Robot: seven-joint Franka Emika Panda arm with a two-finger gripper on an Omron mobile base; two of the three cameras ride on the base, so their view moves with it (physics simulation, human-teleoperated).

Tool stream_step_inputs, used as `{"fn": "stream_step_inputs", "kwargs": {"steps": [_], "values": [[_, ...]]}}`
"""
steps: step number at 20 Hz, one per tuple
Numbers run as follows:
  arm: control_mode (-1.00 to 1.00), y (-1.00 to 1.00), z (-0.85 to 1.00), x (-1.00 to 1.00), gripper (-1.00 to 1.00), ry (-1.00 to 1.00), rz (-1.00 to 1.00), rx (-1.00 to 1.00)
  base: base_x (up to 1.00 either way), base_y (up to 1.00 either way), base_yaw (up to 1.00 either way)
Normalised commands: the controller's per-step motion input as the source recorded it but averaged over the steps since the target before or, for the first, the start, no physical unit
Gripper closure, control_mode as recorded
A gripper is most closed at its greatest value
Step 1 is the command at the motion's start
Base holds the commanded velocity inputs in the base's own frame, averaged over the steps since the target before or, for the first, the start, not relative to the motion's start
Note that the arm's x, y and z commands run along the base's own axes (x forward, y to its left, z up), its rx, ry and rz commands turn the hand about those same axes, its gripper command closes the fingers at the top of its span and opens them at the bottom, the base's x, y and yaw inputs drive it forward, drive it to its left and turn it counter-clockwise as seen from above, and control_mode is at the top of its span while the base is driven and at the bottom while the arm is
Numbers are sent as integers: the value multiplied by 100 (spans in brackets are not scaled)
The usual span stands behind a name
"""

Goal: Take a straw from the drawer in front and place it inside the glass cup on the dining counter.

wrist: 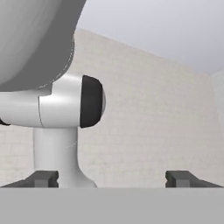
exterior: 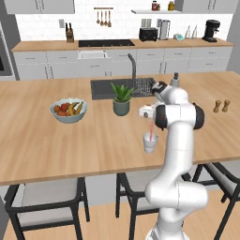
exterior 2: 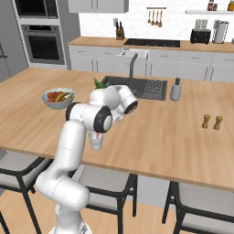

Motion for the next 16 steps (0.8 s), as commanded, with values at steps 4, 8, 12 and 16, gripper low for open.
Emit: {"fn": "stream_step_inputs", "kwargs": {"steps": [4, 8, 12, 16], "values": [[-100, 0, 93, -1, -100, -28, 0, 0, 0, 0, 0], [-100, 0, 95, -18, -100, -47, -1, 0, 0, 0, 0], [-100, 0, 78, -35, -100, -64, -3, 0, 0, 0, 0], [-100, -2, 61, -44, -100, -67, -5, 0, 0, 0, 0]]}}
